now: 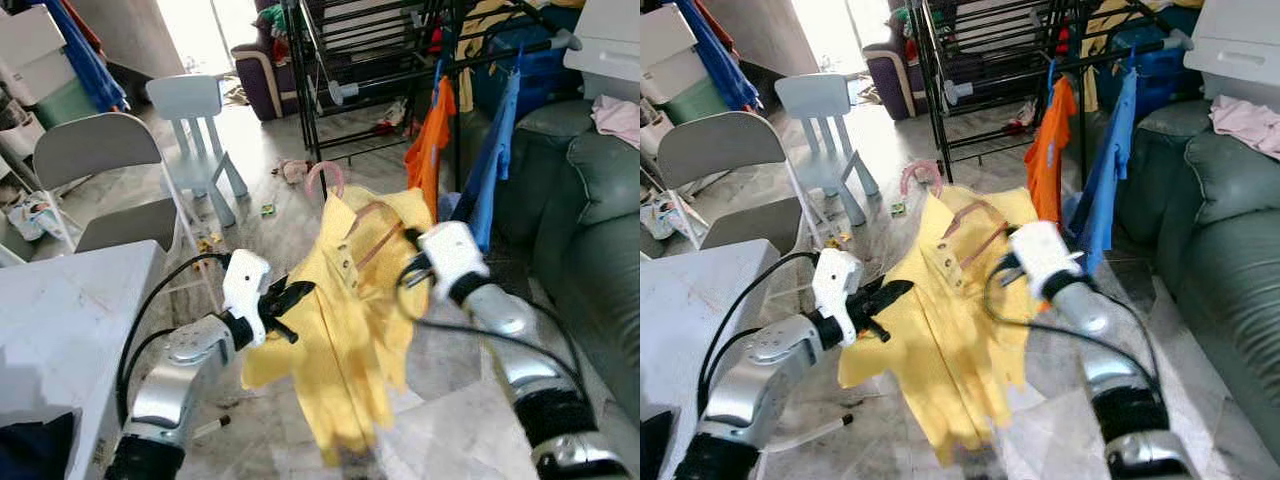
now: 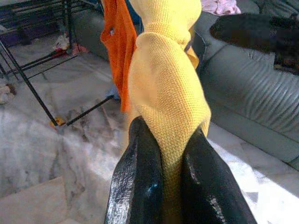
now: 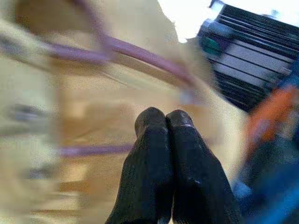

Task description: Hang hanger

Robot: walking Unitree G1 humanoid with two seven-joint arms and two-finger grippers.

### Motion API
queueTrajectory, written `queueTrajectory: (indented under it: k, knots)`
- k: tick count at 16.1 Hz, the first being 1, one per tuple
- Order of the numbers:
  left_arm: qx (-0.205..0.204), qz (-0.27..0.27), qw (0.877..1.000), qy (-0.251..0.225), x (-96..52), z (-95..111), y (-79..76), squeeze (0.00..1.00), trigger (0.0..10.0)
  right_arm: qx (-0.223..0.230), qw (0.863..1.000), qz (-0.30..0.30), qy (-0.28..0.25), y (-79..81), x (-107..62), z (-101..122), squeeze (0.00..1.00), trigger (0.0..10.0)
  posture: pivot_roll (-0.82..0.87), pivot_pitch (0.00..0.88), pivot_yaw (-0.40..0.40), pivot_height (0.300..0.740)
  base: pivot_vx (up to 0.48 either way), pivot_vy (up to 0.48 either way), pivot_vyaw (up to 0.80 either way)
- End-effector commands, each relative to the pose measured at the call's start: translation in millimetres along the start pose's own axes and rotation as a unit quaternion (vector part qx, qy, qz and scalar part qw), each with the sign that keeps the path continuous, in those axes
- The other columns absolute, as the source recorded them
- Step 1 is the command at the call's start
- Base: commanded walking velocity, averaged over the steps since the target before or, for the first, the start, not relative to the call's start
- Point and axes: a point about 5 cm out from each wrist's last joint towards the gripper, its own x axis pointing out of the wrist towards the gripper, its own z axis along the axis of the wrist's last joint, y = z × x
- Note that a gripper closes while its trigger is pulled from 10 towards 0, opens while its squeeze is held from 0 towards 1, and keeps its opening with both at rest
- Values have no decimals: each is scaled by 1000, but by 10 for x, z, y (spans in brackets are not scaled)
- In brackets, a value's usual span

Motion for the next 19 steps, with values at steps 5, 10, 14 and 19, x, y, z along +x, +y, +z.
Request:
queueTrajectory:
  k: [5, 10, 14, 19]
  knots:
    - [21, 18, 999, -32, 28, 141, 64, 0, 10000, -52, 998, 27, 22, 127, -44, -8, 0, 0, -172, 0, 174, 740, 0, 0, 0]
    - [23, 16, 999, -29, 7, 122, 80, 0, 10000, -73, 990, -94, 74, -201, -150, -176, 1000, 10000, -170, 0, 176, 740, 0, 0, 0]
    - [21, -5, 999, -32, 15, 140, 40, 0, 10000, -87, 986, -111, 88, -239, -73, -230, 1000, 10000, -166, 0, 179, 740, 0, 0, 0]
    - [18, -21, 999, -35, 6, 158, 19, 0, 10000, -113, 979, -131, 107, -317, 3, -289, 1000, 10000, -159, 0, 181, 740, 0, 0, 0]
